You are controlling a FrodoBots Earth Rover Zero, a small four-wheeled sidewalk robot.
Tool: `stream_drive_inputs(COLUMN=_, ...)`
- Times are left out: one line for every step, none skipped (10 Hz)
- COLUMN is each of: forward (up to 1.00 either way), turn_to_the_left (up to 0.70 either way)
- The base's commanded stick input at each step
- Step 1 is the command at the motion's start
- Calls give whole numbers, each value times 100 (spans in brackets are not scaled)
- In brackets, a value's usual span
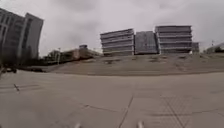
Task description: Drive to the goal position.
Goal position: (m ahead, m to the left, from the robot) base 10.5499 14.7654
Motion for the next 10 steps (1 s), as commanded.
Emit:
stream_drive_inputs(forward=85, turn_to_the_left=5)
stream_drive_inputs(forward=85, turn_to_the_left=7)
stream_drive_inputs(forward=85, turn_to_the_left=17)
stream_drive_inputs(forward=85, turn_to_the_left=28)
stream_drive_inputs(forward=85, turn_to_the_left=34)
stream_drive_inputs(forward=85, turn_to_the_left=34)
stream_drive_inputs(forward=85, turn_to_the_left=34)
stream_drive_inputs(forward=85, turn_to_the_left=34)
stream_drive_inputs(forward=85, turn_to_the_left=34)
stream_drive_inputs(forward=85, turn_to_the_left=34)
